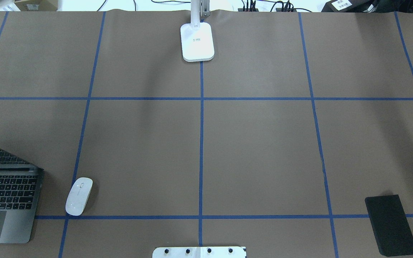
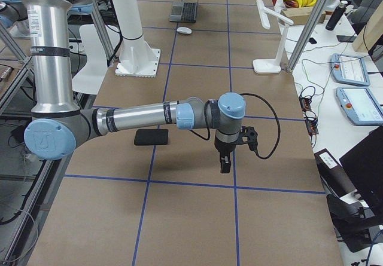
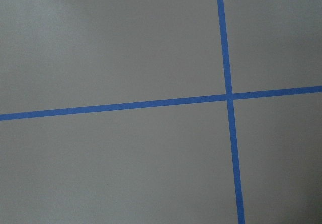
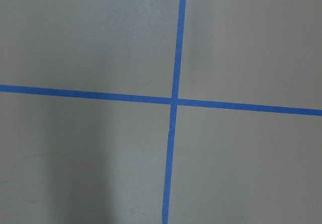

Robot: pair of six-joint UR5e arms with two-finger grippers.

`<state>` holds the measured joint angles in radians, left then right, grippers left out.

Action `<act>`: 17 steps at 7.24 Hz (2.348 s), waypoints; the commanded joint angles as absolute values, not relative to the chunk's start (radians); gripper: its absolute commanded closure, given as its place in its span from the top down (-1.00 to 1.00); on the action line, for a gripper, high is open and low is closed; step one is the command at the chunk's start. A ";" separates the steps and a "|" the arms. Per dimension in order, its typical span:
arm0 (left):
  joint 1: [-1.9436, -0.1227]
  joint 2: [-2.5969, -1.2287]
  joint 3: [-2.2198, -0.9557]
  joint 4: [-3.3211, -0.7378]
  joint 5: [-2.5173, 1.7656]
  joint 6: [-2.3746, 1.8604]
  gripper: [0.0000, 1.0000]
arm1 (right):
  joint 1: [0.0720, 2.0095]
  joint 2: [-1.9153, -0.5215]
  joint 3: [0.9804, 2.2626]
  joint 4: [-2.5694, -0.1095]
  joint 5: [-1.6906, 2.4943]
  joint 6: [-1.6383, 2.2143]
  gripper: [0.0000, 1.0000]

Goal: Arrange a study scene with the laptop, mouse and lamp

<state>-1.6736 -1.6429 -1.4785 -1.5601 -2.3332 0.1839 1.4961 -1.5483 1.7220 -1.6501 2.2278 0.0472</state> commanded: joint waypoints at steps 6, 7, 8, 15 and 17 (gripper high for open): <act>-1.674 -1.591 -1.574 -1.545 -2.388 -0.076 0.99 | 1.474 -1.575 1.715 -1.651 2.212 0.046 1.00; -1.672 -1.568 -1.578 -1.542 -2.388 -0.136 0.99 | 1.468 -1.586 1.720 -1.649 2.198 0.045 1.00; -1.672 -1.536 -1.604 -1.543 -2.391 -0.249 0.99 | 1.470 -1.610 1.738 -1.644 2.197 0.043 1.00; -1.496 -1.393 -1.946 -1.500 -2.494 -1.269 0.99 | 1.470 -1.816 1.905 -1.641 2.276 0.032 1.00; -1.419 -1.343 -2.020 -1.500 -2.493 -1.409 0.99 | 1.470 -1.818 1.910 -1.643 2.279 0.032 1.00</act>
